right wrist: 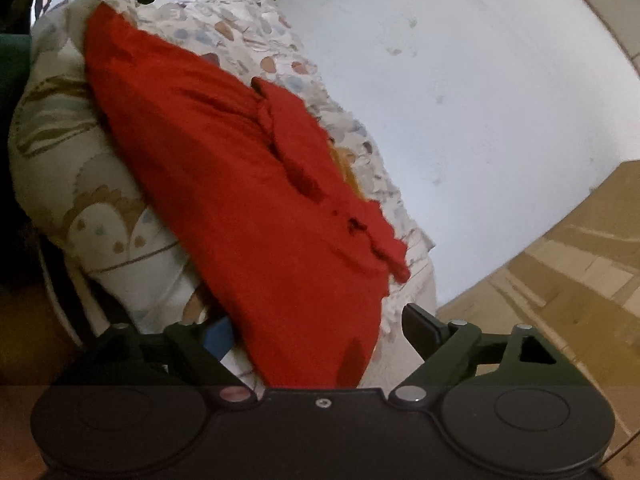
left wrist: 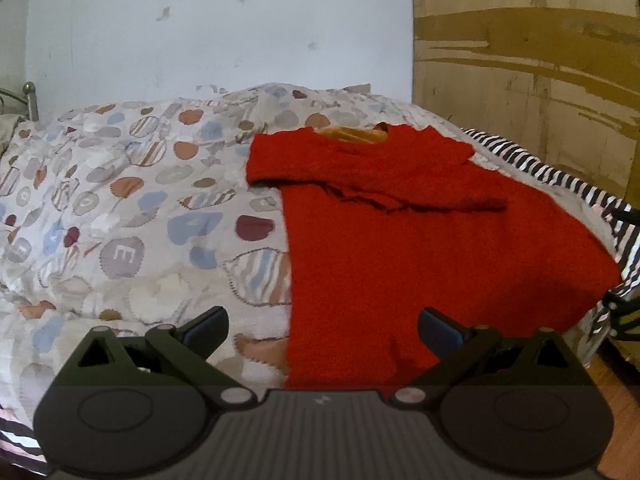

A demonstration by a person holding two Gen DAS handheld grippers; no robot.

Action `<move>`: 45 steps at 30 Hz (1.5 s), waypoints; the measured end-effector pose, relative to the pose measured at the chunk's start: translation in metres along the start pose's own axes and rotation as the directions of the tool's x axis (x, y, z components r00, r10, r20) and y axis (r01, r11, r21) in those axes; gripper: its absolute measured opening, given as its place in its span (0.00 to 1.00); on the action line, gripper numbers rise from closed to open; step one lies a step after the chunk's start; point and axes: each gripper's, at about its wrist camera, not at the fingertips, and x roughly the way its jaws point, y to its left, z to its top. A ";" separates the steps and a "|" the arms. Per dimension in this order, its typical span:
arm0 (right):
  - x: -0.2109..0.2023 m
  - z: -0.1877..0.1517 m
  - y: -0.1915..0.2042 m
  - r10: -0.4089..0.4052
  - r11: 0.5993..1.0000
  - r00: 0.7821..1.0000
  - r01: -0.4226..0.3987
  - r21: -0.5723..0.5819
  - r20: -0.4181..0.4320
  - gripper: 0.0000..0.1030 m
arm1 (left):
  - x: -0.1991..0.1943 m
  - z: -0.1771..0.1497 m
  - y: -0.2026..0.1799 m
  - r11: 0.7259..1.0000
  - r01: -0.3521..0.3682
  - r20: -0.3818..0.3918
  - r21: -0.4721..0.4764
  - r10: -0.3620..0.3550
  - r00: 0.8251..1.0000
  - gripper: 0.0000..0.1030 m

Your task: Fold small clothes

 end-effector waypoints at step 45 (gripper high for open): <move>0.066 0.014 -0.133 0.486 0.501 0.872 -0.340 0.796 0.067 0.09 | 0.044 -0.018 -0.046 0.942 -0.066 0.020 0.328 0.063 0.998 0.13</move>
